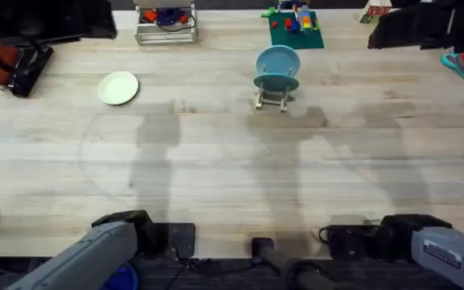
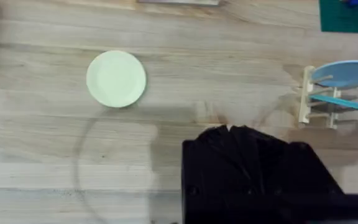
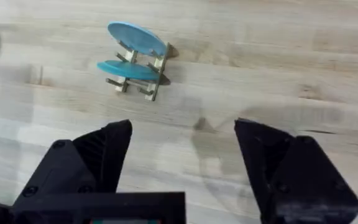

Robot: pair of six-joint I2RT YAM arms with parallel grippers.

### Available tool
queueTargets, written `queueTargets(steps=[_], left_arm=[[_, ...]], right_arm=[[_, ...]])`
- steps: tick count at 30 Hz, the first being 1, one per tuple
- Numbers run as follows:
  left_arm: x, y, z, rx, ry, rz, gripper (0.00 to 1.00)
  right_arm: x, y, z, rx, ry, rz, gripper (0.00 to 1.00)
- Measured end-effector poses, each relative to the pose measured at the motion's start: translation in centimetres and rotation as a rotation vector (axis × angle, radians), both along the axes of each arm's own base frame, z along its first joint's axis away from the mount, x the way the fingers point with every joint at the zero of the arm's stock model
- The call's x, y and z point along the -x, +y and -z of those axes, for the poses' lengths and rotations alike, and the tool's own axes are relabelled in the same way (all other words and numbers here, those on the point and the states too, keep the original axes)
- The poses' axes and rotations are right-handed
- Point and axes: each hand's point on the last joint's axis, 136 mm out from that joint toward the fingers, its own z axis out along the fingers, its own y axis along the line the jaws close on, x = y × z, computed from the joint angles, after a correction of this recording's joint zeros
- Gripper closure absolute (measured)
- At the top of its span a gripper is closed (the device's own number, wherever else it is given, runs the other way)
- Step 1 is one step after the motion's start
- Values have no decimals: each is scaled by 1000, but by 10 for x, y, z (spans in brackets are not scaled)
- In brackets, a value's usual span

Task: Pick up the plates from the table one by one and place each into a slot on the dish rack.

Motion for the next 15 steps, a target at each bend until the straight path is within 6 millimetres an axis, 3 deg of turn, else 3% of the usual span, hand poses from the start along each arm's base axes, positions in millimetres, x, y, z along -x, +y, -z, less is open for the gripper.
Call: queueTargets(steps=[9,15], left_arm=[[-3,61,12,92,9,-87,961],[-19,95,28,162,-8,-83,962]], right_arm=[[0,0,0,0,0,0,7],[0,0,0,0,0,0,7]])
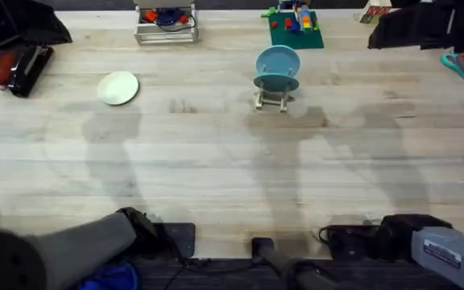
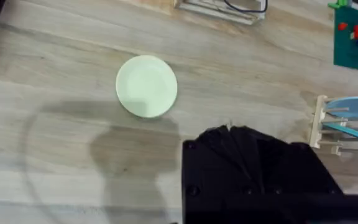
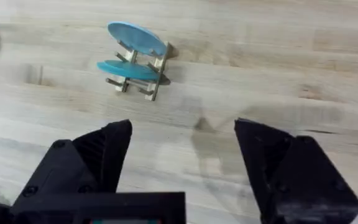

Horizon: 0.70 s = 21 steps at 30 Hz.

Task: Pick up the plates from the table one by one and place each into a slot on the dish rack.

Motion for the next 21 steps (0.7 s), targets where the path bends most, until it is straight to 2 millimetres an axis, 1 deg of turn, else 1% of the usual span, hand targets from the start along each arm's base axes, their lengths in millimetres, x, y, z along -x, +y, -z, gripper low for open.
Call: queueTargets(steps=[4,8,16,21], left_arm=[[-14,20,14,33,-12,8,961],[-23,33,30,43,-5,27,962],[-40,48,49,77,-72,132,962],[-41,70,71,150,-81,112,962]], right_arm=[[0,0,0,0,0,0,7],[0,0,0,0,0,0,8],[0,0,0,0,0,0,8],[0,0,0,0,0,0,7]])
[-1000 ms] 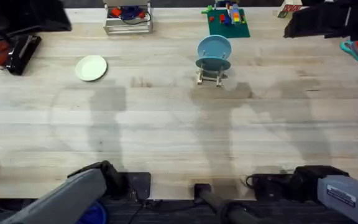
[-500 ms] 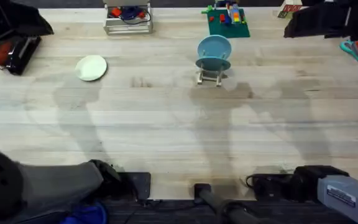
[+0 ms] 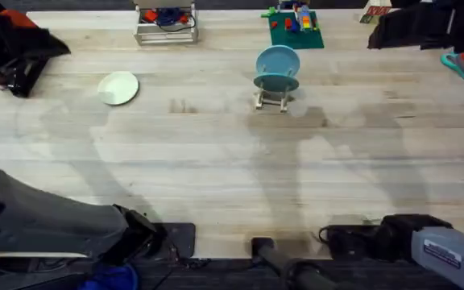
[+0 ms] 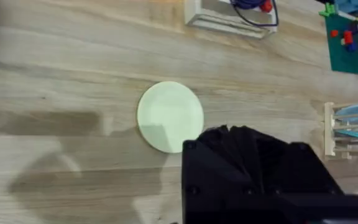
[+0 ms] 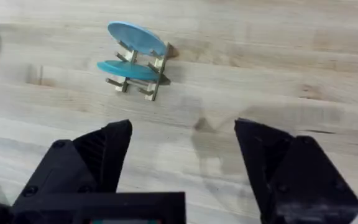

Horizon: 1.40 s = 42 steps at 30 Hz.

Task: Pick up the plates from the table one by one and place each into a slot on the dish rack.

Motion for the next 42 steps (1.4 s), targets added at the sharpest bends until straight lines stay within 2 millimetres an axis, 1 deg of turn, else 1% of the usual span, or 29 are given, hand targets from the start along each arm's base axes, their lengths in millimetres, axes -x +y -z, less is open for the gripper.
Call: queueTargets(steps=[5,8,12,17,20,24,32,39,42], left_arm=[[5,26,26,97,13,-51,962],[6,33,38,145,17,-63,962],[1,32,47,182,10,-50,962],[-8,33,47,193,-45,-27,962],[-10,33,49,204,-54,-21,962],[-11,33,58,231,-47,-19,962],[-15,33,83,275,-12,-18,961],[-16,32,87,279,-8,-13,961],[-20,29,94,293,4,-2,961]], right_arm=[[0,0,0,0,0,0,7],[0,0,0,0,1,0,6],[0,0,0,0,1,0,7],[0,0,0,0,1,0,7],[0,0,0,0,1,0,7],[0,0,0,0,1,0,7],[0,0,0,0,1,0,8],[0,0,0,0,1,0,8],[0,0,0,0,1,0,8]])
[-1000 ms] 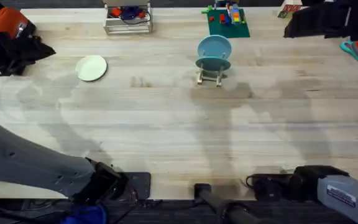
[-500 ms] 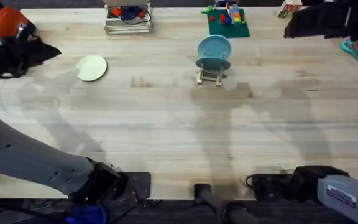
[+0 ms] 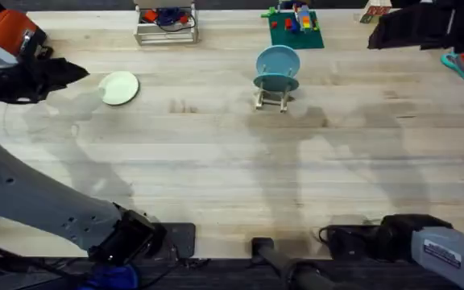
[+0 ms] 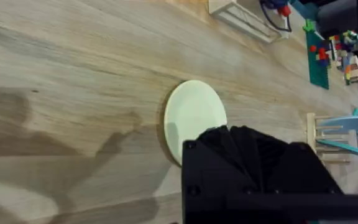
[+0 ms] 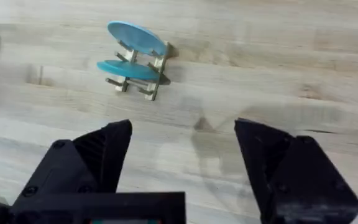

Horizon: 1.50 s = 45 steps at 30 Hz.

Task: Pick up the plates from the table one by one and place each into a slot on the dish rack.

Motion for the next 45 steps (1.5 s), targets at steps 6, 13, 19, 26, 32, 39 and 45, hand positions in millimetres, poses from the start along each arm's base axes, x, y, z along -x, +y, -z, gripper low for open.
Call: queueTargets(steps=[6,13,19,26,32,39,45], left_arm=[[-6,-12,20,35,33,32,960],[-10,-14,20,24,22,41,960],[-10,-14,20,24,23,41,960],[-12,-10,13,16,36,37,960],[-25,7,-24,-40,9,35,960],[-29,13,-30,-23,77,76,960],[-33,12,3,-10,121,118,960]], right_arm=[[0,0,0,0,0,0,7],[0,0,0,0,0,0,7],[0,0,0,0,0,0,7],[0,0,0,0,0,0,7],[-1,0,1,0,6,0,7],[-6,0,10,0,40,0,7],[-6,0,10,0,40,0,7]])
